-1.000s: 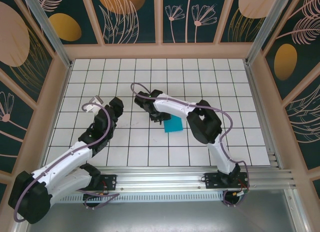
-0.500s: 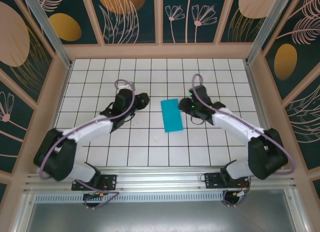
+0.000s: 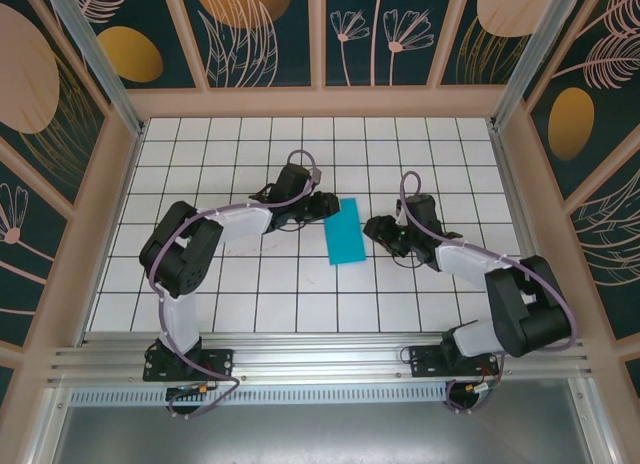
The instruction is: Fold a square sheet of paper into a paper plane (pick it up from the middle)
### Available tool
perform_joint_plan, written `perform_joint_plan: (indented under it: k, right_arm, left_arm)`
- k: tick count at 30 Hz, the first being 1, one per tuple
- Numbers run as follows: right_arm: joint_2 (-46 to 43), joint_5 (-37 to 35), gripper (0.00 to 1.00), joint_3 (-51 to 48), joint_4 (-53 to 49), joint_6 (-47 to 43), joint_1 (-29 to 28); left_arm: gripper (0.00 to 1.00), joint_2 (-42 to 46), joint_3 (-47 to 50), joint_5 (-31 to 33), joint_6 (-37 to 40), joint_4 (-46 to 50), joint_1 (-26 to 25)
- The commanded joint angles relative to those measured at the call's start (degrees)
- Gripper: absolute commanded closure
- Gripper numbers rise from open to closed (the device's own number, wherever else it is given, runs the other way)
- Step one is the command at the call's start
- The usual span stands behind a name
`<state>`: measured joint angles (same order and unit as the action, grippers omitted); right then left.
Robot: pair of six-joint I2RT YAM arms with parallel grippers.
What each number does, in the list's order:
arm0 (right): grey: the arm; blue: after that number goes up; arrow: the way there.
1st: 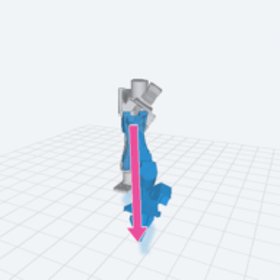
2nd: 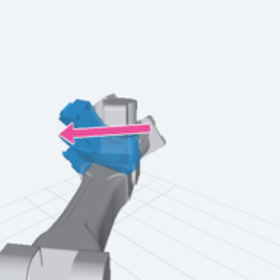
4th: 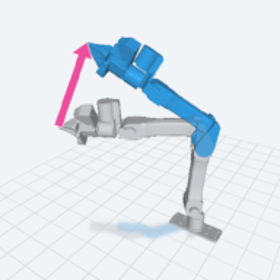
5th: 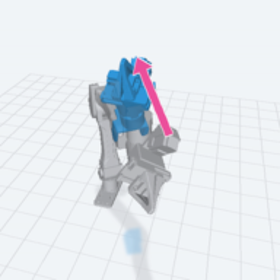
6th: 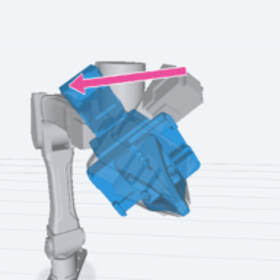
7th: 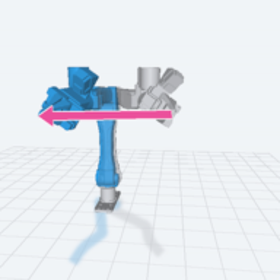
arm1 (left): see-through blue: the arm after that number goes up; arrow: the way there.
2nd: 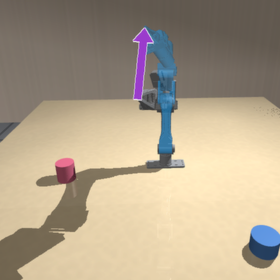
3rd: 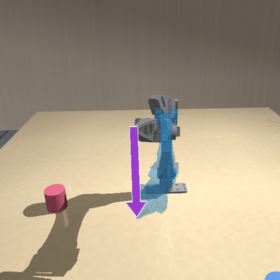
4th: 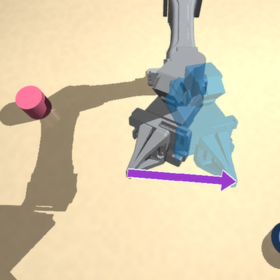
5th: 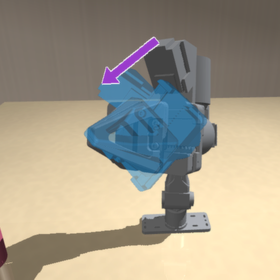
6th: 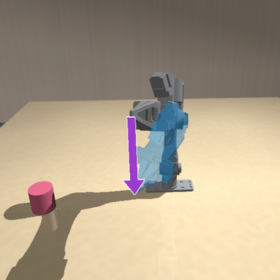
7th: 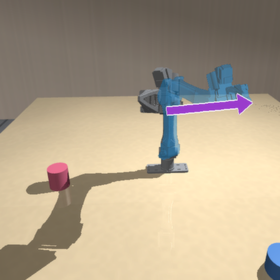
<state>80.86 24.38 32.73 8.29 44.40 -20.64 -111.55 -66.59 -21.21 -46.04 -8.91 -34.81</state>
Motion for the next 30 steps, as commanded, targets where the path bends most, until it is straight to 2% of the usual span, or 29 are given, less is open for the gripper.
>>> perform_joint_plan:
  k: [1,18,30]
  right_arm:
    - [3.0,4.4,0.52,1.1,4.5,-1.0,0.6]
    - [15.6,8.8,0.53,9.1,4.0,-5.5,2.1]
    - [17.5,12.7,0.57,9.3,6.8,-5.4,2.1]
  left_arm:
    - [0.63,-1.9,-2.0,0.0,0.6,3.6,0.0]
    - [0.62,-4.6,-3.6,-1.0,1.2,3.8,0.0]
    - [0.62,-6.1,-4.4,-0.2,1.5,5.0,0.0]
